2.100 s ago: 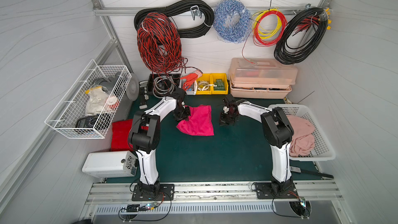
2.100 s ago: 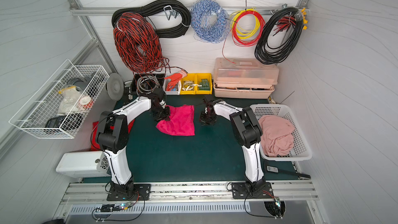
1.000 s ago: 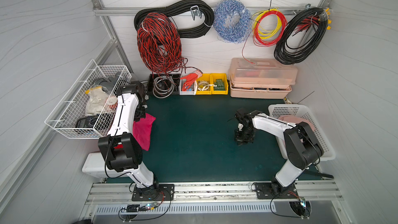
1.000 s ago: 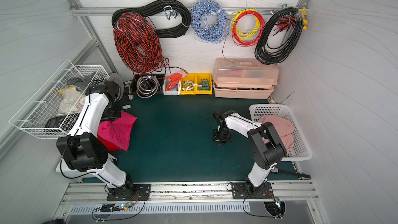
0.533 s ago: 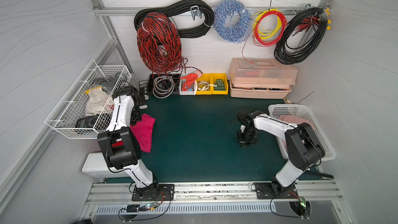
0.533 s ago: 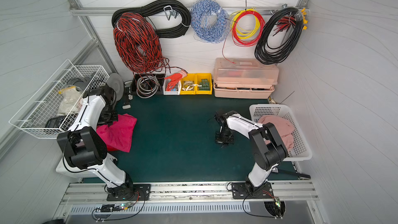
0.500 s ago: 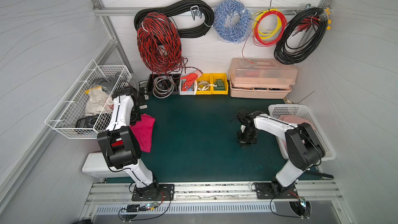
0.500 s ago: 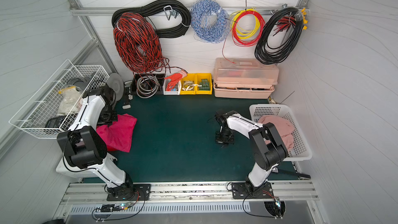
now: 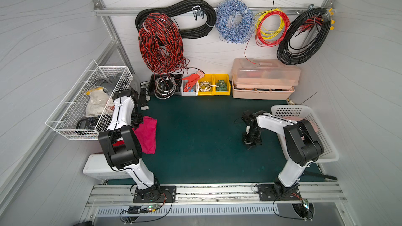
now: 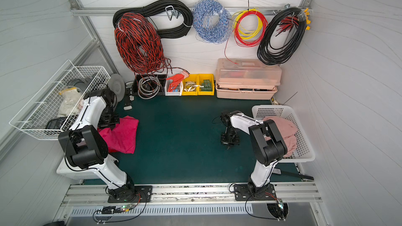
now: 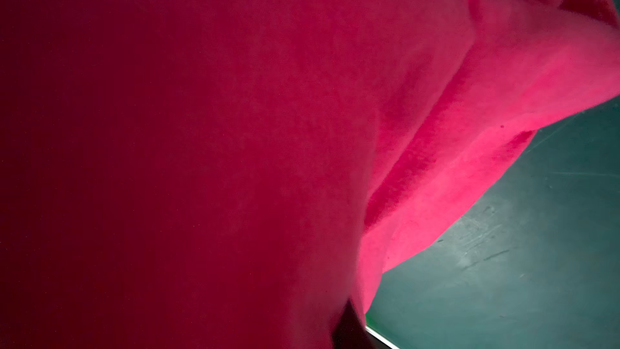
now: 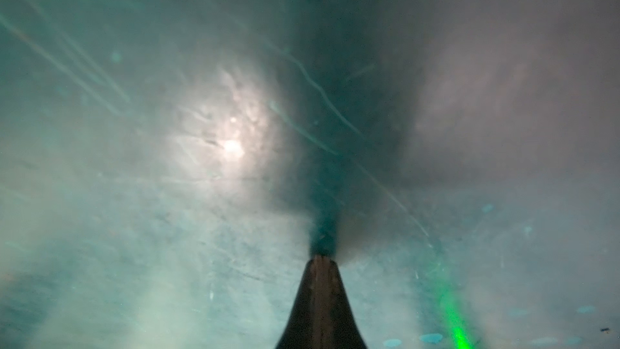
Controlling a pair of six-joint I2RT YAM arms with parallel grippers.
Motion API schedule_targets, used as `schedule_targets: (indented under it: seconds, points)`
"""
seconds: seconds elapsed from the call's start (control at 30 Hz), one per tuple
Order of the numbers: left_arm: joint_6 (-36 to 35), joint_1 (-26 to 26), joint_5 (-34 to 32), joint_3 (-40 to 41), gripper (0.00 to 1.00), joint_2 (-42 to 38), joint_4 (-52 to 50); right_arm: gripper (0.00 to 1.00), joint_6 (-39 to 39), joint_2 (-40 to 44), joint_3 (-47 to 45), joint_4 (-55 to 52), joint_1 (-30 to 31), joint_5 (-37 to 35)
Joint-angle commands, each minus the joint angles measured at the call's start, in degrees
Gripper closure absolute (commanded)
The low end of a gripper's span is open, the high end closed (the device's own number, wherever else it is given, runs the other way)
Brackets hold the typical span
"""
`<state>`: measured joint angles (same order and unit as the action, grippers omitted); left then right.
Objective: Fold and stack t-shirts
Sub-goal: Place the T-shirt at the t-shirt.
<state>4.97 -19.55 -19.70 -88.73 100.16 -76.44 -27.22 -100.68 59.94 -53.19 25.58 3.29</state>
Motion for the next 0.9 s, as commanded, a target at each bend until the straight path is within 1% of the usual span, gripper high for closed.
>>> schedule_targets:
  seconds: [0.0,0.03,0.07,0.17,0.2,0.27,0.3,0.37,0.43,0.5,0.53,0.57,0.63,0.67,0.7,0.73,0.77,0.8,0.87]
  points:
    - [2.08,-10.16,-1.05,-3.36,0.24,4.4,4.62,1.0,0.92,-1.91,0.79,-1.14,-0.22,-0.2]
    - [2.09,-10.16,-1.26,-3.36,0.04,3.87,5.11,1.0,0.97,-2.21,0.72,-0.96,-0.19,-0.13]
    - [1.96,-10.17,-1.21,-3.3,0.01,3.16,5.61,1.0,0.99,-2.46,0.58,-0.91,-0.22,-0.14]
    - [1.41,-9.65,-0.9,-2.87,0.0,0.8,7.23,1.0,0.97,-2.71,0.08,-0.31,-0.24,0.17]
    - [1.33,-8.55,-1.43,-2.9,0.0,-0.17,7.75,1.0,0.96,-2.84,-0.12,-0.03,-0.2,0.29]
    - [0.62,-5.39,-3.49,-2.9,0.0,-1.75,8.83,1.0,0.86,-2.92,-0.26,0.31,-0.18,0.6]
    - [0.32,-3.0,-4.22,-2.98,0.0,-2.47,9.38,1.0,0.79,-3.01,-0.3,0.47,-0.17,0.76]
    - [0.25,2.24,-3.29,-3.55,0.0,-3.87,10.15,1.0,0.63,-2.55,-0.63,1.12,-0.15,1.13]
    - [0.69,7.33,0.93,-2.93,0.0,-4.64,11.64,1.0,0.36,-2.01,-0.7,1.66,-0.19,1.48]
    - [3.0,11.3,10.65,-1.01,0.0,-5.11,13.12,1.0,0.12,-0.34,-0.64,2.87,-0.2,1.83]
    - [4.69,12.76,16.1,0.93,0.0,-5.85,14.97,0.97,0.14,0.86,-0.19,3.65,-0.25,1.92]
    - [6.5,14.46,21.32,3.63,0.0,-7.4,18.54,0.75,0.32,2.33,0.56,4.31,-0.27,2.2]
    - [9.57,17.36,29.97,10.66,0.0,-12.05,28.46,0.22,0.37,6.02,2.59,5.85,-0.14,1.92]
    - [11.09,18.61,32.28,14.0,0.0,-14.97,33.41,0.04,0.29,8.01,3.73,6.47,-0.19,1.34]
    - [12.35,19.13,35.48,16.91,0.0,-17.67,38.04,0.01,0.59,9.93,4.98,7.24,-0.25,0.75]
    - [14.08,19.08,38.61,19.77,0.0,-20.21,43.61,0.01,0.96,11.75,6.06,7.96,-0.47,0.27]
    - [15.54,18.99,39.5,22.01,0.0,-22.38,47.55,0.01,1.4,13.29,6.89,8.79,-0.88,-0.03]
    - [15.52,18.99,39.28,23.63,0.0,-24.21,50.55,0.01,1.91,14.9,7.59,9.63,-1.65,0.27]
    - [13.92,18.94,35.89,26.64,0.0,-27.04,54.68,0.01,2.81,17.91,8.13,11.77,-3.02,-0.44]
